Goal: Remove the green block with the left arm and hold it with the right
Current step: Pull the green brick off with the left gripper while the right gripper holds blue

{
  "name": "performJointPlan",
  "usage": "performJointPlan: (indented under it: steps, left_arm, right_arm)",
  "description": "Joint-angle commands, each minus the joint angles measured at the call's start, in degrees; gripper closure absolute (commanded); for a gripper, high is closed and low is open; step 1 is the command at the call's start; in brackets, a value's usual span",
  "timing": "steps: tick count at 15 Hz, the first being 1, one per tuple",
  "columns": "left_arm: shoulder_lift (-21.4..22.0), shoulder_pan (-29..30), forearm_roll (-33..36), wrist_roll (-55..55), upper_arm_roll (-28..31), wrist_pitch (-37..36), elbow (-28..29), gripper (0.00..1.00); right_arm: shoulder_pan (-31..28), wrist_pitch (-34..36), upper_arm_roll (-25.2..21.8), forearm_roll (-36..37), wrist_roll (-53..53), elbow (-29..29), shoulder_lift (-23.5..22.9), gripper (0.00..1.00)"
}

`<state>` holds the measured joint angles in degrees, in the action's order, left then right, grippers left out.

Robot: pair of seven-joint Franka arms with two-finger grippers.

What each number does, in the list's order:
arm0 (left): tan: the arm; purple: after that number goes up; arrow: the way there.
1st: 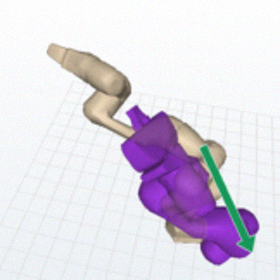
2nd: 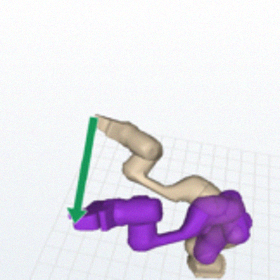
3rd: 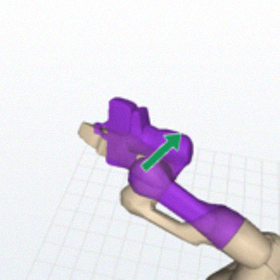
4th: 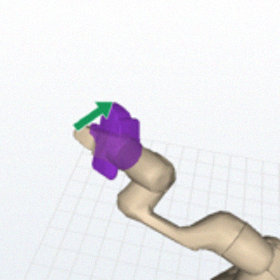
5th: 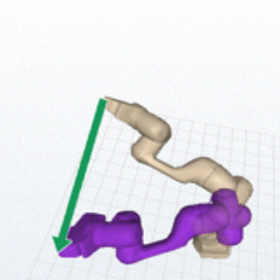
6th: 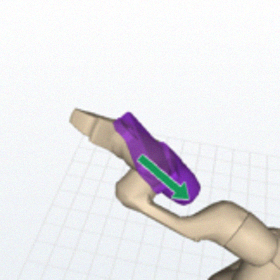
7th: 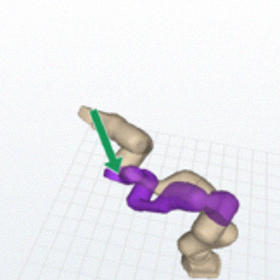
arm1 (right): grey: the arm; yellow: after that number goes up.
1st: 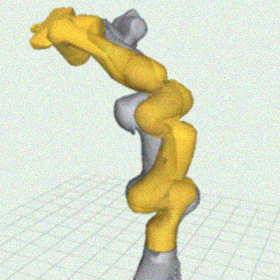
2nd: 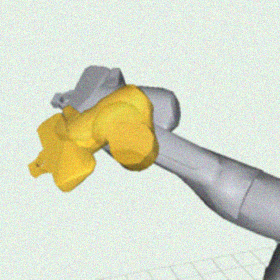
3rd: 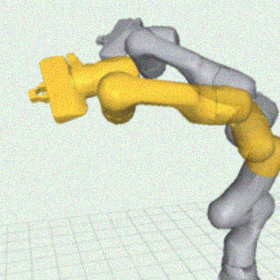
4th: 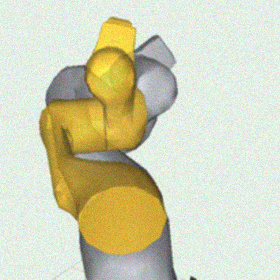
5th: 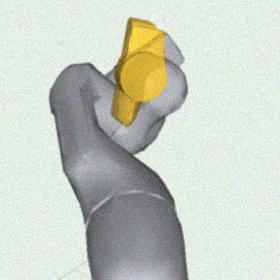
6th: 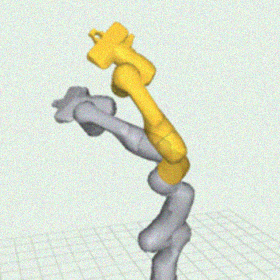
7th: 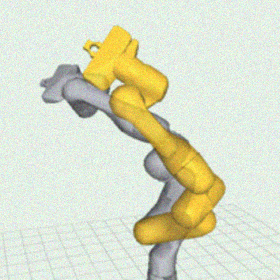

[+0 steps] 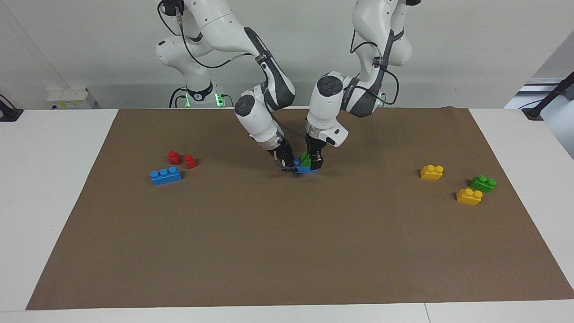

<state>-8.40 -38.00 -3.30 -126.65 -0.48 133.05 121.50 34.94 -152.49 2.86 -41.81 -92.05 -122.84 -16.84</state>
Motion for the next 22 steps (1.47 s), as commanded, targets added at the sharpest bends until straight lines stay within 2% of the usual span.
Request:
performJointPlan:
  steps: [1,6,10,14,18,22]
  left_arm:
    - [0.84,-0.41,0.76,0.97,0.83,0.28,0.58,1.00]
    - [1.36,0.02,0.76,0.88,0.91,0.02,0.23,1.00]
    - [4.17,0.81,0.76,1.14,1.44,-3.93,-0.91,1.00]
    - [8.65,4.59,0.76,3.60,1.35,-9.64,-1.62,1.00]
    - [12.17,8.54,0.76,10.53,1.35,-14.22,-1.80,1.00]
    - [13.32,15.21,0.76,20.27,1.35,-15.10,-1.80,1.00]
  right_arm:
    - [0.48,-0.80,-0.04,-2.31,2.92,-0.29,-0.65,1.00]
    - [0.39,-0.79,-0.04,-2.31,3.28,-0.56,-0.56,1.00]
    - [0.39,-0.71,-0.04,-2.31,3.89,-0.56,-0.48,1.00]
    - [0.31,-0.71,-0.04,-2.31,3.98,-0.56,-0.48,1.00]
    - [0.31,-0.71,-0.04,-2.31,3.98,-0.65,-0.48,1.00]
    - [-0.13,-0.45,-0.13,-2.31,4.25,-0.56,-0.48,1.00]
